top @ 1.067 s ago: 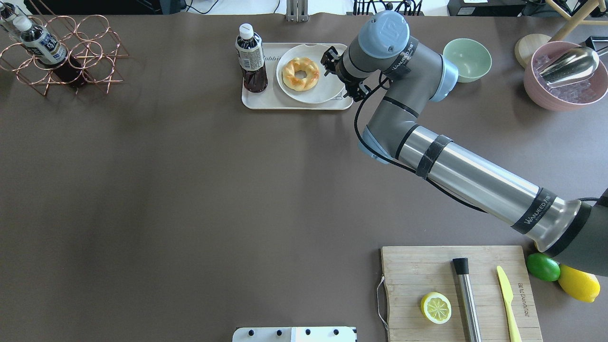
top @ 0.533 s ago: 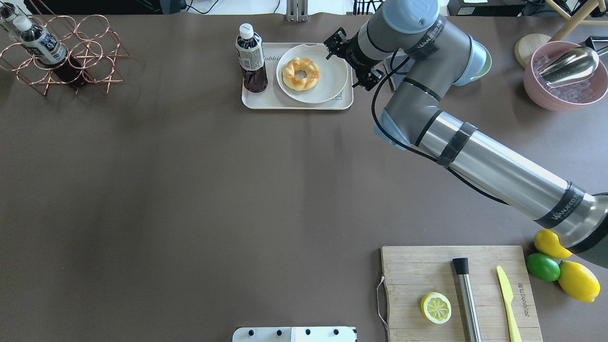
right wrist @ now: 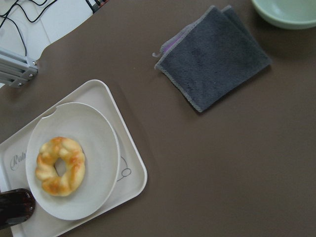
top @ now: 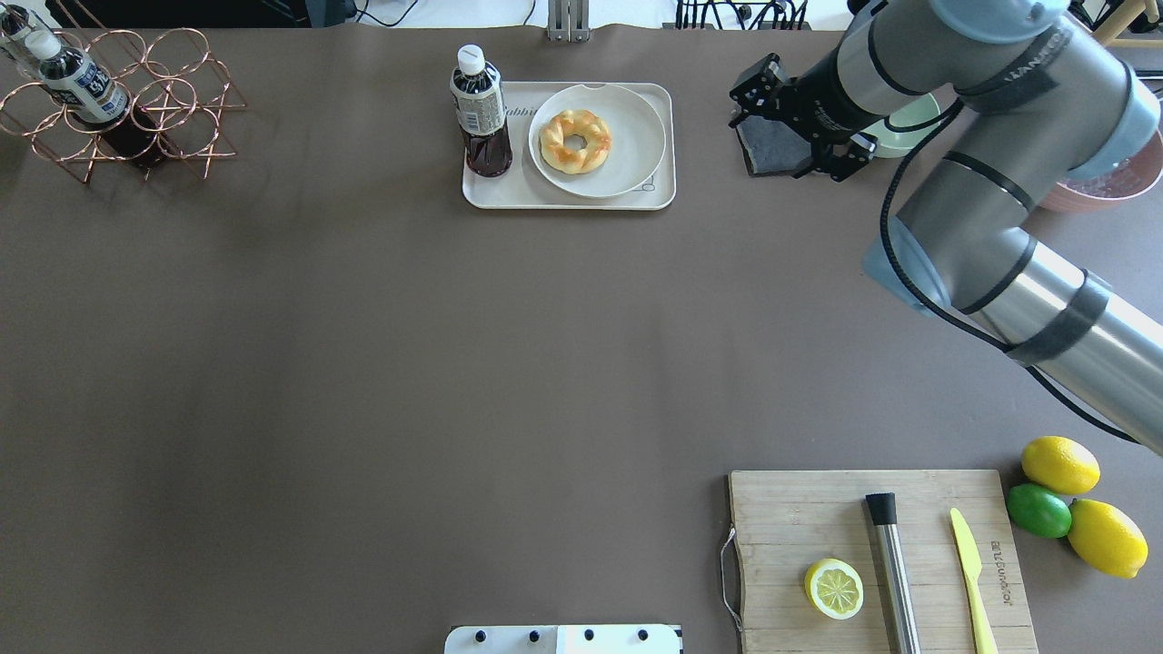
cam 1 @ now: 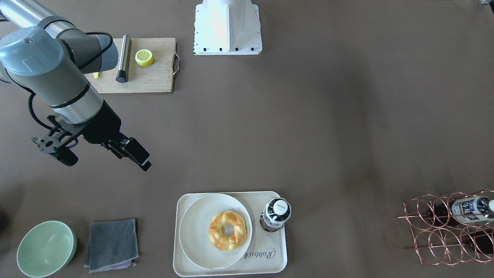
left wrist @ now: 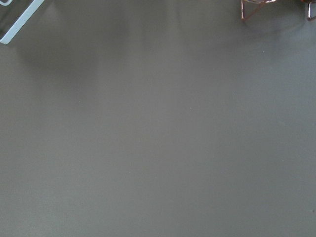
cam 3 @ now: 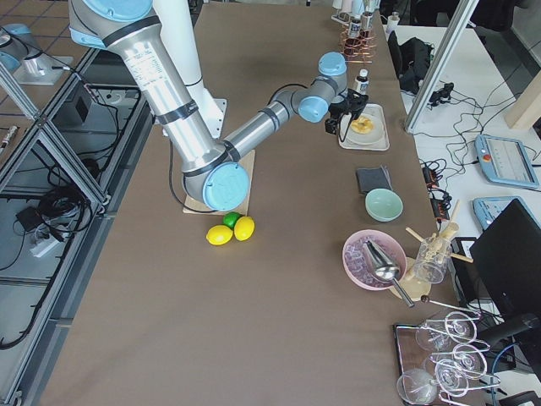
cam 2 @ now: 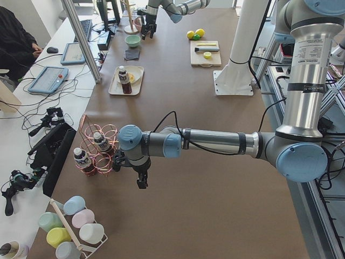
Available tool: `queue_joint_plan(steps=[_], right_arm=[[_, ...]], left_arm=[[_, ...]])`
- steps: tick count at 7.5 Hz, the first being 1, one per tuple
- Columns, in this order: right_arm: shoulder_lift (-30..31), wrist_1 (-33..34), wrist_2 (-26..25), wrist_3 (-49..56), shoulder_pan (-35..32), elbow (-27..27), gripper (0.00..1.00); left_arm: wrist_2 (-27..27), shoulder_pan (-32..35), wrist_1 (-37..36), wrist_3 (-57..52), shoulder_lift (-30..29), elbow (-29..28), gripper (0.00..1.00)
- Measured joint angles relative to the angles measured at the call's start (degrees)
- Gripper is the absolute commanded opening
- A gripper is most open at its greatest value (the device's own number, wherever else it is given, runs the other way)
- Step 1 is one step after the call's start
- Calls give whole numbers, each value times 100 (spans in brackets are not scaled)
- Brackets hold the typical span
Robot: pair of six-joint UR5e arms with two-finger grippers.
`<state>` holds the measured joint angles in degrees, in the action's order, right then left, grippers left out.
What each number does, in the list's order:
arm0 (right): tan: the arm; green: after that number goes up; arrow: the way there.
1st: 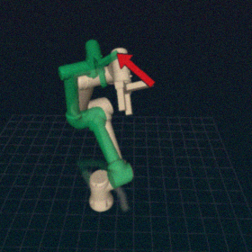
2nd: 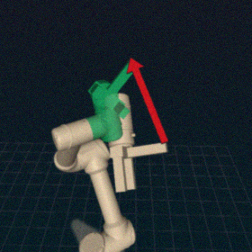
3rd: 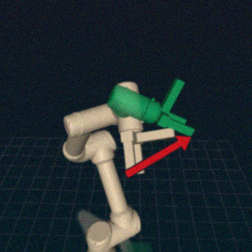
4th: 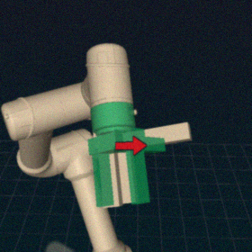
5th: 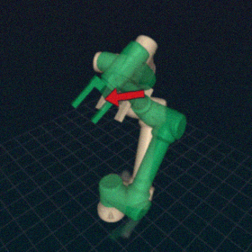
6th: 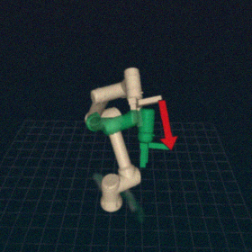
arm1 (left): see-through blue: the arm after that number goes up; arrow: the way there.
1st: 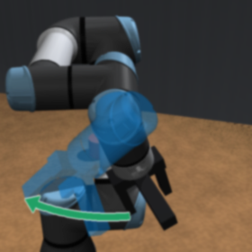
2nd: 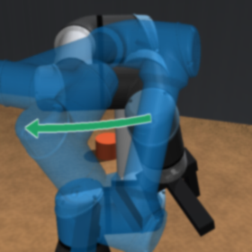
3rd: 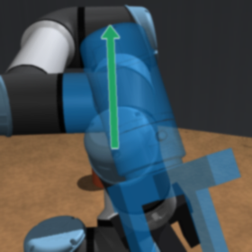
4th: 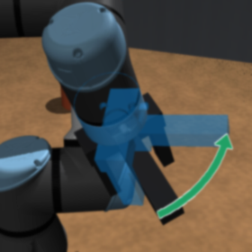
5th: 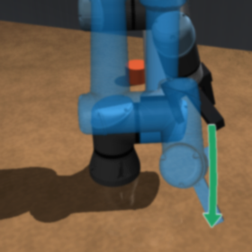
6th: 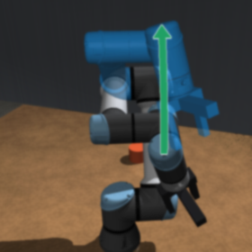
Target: Place donut on tray
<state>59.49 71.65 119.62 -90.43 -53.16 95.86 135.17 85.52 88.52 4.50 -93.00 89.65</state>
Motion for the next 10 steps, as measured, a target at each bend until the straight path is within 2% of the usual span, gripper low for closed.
queue_joint_plan(steps=[2,3,5,7,8,10], right_arm=[[708,1332,4,1641,-323,1070,100],[889,2035,-35,2559,-528,1331,100],[1136,3262,-256,4567,-975,1505,100],[1571,3693,-382,6758,-1661,1325,100],[1735,3743,-195,7817,-2199,1006,100],[1922,3712,693,9320,-3105,189,100]], left_arm=[[0,0,-6,-1,0,4,98],[0,4,-9,-1,0,6,98],[0,8,-18,5,1,13,98],[0,9,-26,7,7,21,98],[0,9,-32,7,9,24,98],[0,9,-36,3,15,22,98]])
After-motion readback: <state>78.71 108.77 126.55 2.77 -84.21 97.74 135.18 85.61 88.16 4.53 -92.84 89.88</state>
